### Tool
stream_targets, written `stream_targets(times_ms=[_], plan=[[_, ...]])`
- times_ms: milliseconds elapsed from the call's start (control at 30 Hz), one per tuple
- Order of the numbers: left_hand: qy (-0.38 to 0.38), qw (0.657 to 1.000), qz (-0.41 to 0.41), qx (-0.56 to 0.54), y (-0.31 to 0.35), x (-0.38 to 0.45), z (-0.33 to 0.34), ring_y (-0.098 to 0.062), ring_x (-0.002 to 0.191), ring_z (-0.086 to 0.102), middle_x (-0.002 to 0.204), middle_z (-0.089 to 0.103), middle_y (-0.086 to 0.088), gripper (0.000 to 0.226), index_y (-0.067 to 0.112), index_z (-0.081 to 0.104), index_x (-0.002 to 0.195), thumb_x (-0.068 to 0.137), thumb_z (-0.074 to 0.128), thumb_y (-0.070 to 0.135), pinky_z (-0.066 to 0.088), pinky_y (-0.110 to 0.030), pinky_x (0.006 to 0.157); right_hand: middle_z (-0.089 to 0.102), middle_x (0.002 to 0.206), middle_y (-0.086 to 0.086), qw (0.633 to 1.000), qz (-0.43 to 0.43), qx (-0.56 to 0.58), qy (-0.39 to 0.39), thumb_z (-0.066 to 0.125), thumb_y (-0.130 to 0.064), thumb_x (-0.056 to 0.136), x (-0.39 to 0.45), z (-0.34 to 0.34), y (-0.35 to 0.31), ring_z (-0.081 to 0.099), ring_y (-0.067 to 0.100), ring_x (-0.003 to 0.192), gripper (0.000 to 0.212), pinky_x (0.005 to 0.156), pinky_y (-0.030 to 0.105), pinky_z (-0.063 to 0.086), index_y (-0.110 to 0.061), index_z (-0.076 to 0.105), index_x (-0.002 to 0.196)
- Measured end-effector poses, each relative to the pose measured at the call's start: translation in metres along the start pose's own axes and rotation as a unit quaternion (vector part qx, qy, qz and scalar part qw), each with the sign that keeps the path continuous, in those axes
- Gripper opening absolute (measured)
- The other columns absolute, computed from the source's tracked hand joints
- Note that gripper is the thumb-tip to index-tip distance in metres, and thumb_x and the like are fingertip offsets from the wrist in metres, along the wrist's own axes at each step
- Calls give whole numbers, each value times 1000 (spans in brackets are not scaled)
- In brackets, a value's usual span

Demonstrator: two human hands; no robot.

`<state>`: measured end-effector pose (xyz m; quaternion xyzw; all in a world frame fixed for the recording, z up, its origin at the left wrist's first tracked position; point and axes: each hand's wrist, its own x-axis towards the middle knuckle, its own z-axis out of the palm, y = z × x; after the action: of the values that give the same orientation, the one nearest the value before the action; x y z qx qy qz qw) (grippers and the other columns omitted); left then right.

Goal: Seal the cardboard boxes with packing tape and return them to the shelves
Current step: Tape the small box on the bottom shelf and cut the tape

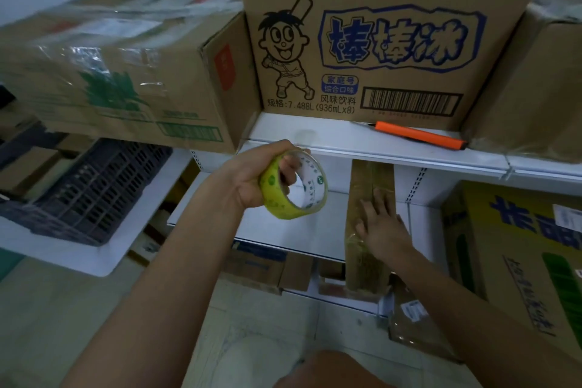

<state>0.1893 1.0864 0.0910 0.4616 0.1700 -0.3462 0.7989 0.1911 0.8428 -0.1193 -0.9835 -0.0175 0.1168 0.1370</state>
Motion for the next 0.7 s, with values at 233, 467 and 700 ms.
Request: stream_targets(times_ms=[233, 467, 700], plan=[[93, 960, 154, 216, -17, -41, -15, -8, 46, 47, 57, 54, 1, 18, 13, 69, 92, 100, 55, 20, 39, -16, 41, -6, 167, 11, 997, -23, -73, 20, 38, -42, 102, 4, -1, -20, -8, 35, 152, 62, 121, 55, 6, -20, 18, 156], [147, 939, 158, 267, -80, -13, -13, -22, 66, 66, 89, 68, -21, 22, 5, 71, 106, 98, 58, 21, 57, -23, 56, 52, 143, 11, 977, -104, 175, 67, 47, -22, 104, -10, -4, -17, 52, 22, 124, 33, 93, 22, 38, -11, 57, 134], [141, 930, 148, 306, -112, 42, 1, -18, 54, 65, 70, 68, -12, 25, 3, 66, 112, 99, 58, 22, 53, -24, 53, 66, 98, 1, 980, -49, 166, 95, 19, -63, 97, -25, -9, 1, 62, 24, 95, 60, 82, 35, 50, -26, 65, 107]])
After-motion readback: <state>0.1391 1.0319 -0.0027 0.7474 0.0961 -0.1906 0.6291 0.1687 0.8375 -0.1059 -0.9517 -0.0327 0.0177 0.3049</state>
